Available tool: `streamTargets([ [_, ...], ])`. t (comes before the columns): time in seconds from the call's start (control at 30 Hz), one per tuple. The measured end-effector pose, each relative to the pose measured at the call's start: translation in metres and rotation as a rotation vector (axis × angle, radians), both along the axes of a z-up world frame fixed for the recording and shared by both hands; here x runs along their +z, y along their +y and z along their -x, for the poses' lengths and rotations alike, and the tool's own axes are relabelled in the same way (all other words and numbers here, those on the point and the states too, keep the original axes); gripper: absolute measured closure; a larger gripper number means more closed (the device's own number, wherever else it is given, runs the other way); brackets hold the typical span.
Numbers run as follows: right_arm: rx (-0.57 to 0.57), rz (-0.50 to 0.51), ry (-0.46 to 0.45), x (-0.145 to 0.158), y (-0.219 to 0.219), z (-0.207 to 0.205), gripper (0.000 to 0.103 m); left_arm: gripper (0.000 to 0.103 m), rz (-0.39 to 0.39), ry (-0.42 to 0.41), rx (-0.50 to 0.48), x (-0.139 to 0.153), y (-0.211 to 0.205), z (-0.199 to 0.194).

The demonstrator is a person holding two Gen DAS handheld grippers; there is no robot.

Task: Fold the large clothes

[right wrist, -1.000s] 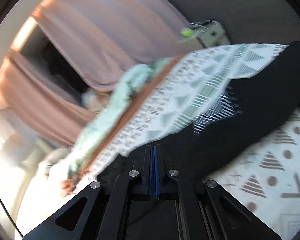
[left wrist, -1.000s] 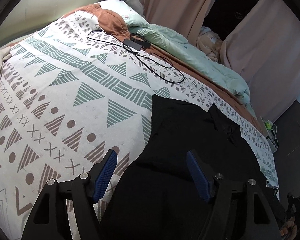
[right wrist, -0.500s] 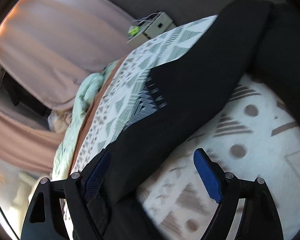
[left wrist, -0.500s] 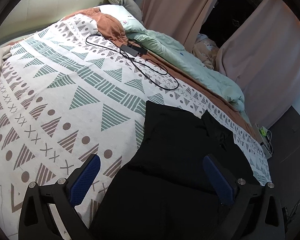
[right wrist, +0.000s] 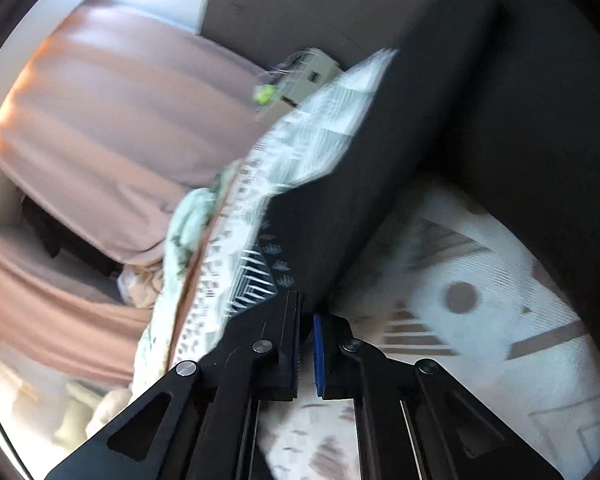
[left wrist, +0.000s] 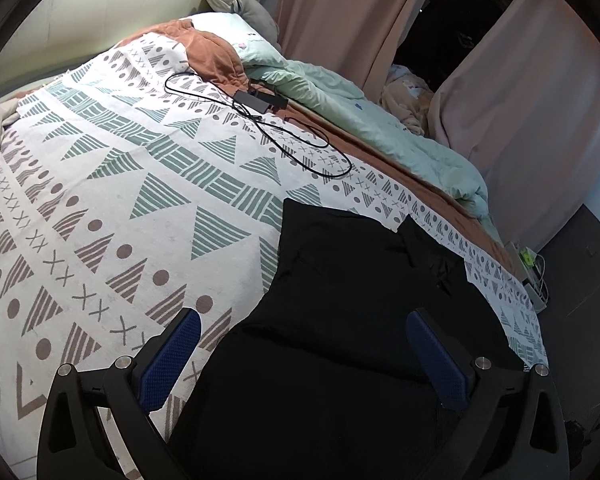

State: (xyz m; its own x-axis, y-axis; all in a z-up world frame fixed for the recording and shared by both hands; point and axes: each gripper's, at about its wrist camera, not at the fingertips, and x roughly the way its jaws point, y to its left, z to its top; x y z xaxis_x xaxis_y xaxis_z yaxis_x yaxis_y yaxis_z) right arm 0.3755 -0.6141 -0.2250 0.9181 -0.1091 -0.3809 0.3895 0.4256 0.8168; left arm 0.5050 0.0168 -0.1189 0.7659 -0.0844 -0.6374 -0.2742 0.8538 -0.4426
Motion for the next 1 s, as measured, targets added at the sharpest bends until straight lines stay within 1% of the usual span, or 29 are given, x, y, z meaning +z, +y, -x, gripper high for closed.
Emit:
streamTargets([
  [0.13,0.069,0.050,-0.075,0.036,0.024,-0.003,0.097,0.000,-0.004,-0.018,0.017,0.006,0.001,0.005],
  [0.17,0.096,0.062,-0.101,0.048,0.034,-0.005,0.097,0.000,-0.001,-0.024,0.021,0.007,0.002,0.006],
  [0.3,0.192,0.095,-0.178,0.078,0.070,-0.013,0.097,0.001,0.016,-0.038,0.025,0.011,0.005,0.008],
  [0.4,0.278,0.123,-0.210,0.093,0.102,-0.024,0.097,0.001,0.032,-0.043,0.028,0.011,0.009,0.010],
  [0.47,0.322,0.144,-0.213,0.098,0.123,-0.030,0.097,0.001,0.048,-0.047,0.032,0.011,0.011,0.011],
  [0.53,0.371,0.142,-0.214,0.102,0.144,-0.041,0.097,0.001,0.063,-0.050,0.035,0.011,0.014,0.012],
  [0.73,0.488,0.141,-0.159,0.100,0.186,-0.069,0.097,0.001,0.095,-0.051,0.040,0.010,0.021,0.013],
  [0.87,0.584,0.135,-0.076,0.086,0.218,-0.094,0.097,0.001,0.111,-0.050,0.038,0.010,0.023,0.013],
  [0.93,0.628,0.139,0.014,0.073,0.234,-0.107,0.096,0.001,0.113,-0.051,0.038,0.010,0.024,0.014],
  [0.97,0.648,0.136,0.094,0.061,0.243,-0.116,0.094,0.001,0.116,-0.053,0.036,0.010,0.024,0.014],
  [1.0,0.665,0.117,0.145,0.050,0.246,-0.122,0.092,0.001,0.113,-0.055,0.035,0.011,0.024,0.014],
])
